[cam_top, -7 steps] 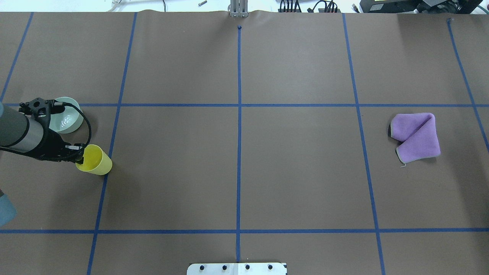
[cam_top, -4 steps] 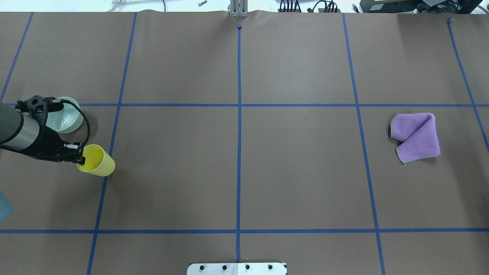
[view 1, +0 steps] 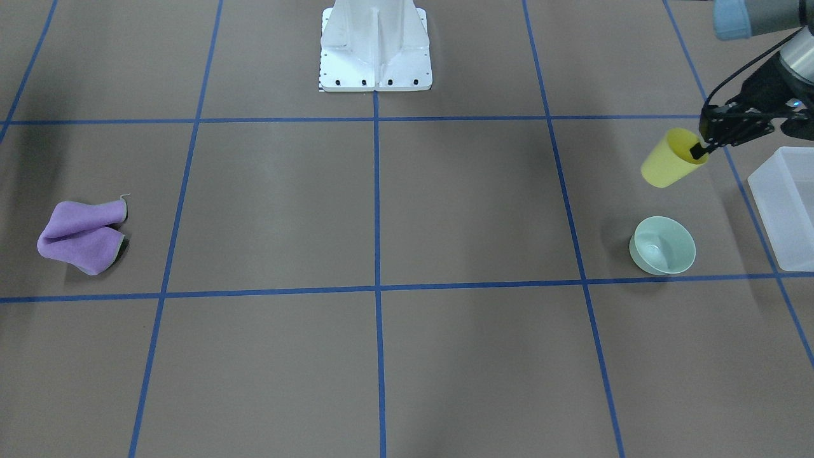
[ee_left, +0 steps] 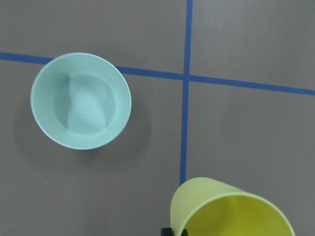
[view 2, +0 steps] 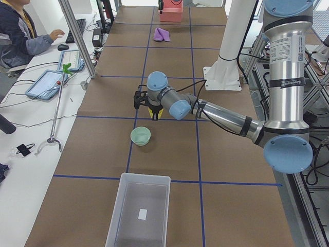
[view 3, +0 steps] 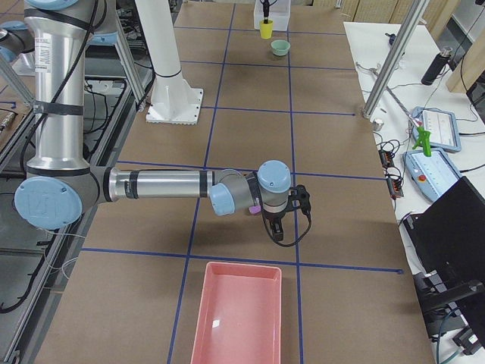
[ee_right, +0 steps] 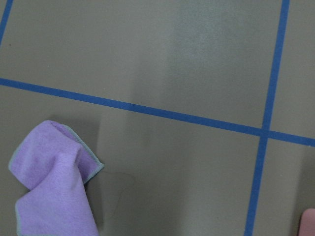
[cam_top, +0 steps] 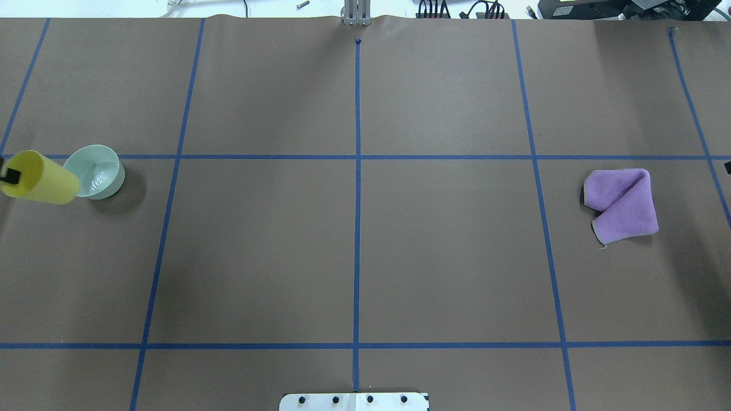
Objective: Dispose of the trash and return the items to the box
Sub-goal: 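Lift the yellow cup over the clear bin while right gripper nears the cloth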
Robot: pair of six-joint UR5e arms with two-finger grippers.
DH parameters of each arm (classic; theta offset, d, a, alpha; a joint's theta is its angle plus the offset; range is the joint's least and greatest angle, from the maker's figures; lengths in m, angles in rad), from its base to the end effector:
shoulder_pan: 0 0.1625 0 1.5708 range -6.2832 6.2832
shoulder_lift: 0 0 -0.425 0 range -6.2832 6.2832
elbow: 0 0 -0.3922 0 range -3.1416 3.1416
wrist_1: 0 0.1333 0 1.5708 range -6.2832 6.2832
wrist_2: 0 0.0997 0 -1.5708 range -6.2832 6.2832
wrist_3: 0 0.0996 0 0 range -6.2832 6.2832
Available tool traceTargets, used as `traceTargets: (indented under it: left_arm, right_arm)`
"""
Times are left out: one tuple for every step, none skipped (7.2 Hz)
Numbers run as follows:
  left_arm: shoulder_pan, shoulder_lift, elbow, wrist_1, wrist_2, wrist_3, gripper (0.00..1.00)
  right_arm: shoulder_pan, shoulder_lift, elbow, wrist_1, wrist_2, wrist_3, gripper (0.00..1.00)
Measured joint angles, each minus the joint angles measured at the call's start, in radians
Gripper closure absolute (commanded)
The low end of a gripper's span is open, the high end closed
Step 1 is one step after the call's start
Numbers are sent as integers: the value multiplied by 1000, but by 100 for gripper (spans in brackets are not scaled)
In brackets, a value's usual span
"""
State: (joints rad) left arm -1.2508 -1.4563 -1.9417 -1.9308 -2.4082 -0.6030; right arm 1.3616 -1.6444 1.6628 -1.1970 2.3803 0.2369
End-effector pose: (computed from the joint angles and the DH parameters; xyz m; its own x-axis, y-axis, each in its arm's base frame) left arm 0.0855 -0.4465 0.4820 0.5576 0.0700 -0.8271 0.0723 0.9886 0.1324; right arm -0.0397 -0.4815 0.6045 0.6452 -0.1902 0.7400 0.0417 0.9758 0.2145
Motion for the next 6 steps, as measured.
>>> traceTargets:
  left_arm:
    - [-107,16,60,47,-2,215,100]
    - [-205,5,125,127,-2,424,100]
    - [-288,-24,200,205,-1,610,100]
    - [-340,-46,280,245,-2,737,100]
    - [-363,-57,358,245,-2,803,100]
    - [-371,-70,441,213,-3,831,100]
  right_arm:
    - [-29,1,-3,37,-1,52,0]
    - [-48,3,-4,53,-2,80,0]
    - [-64,6,-4,59,-3,102,0]
    - [-78,7,-4,67,-6,121,0]
    - [-93,7,-4,83,-9,148,0]
    - [-110,8,-4,104,-18,179,0]
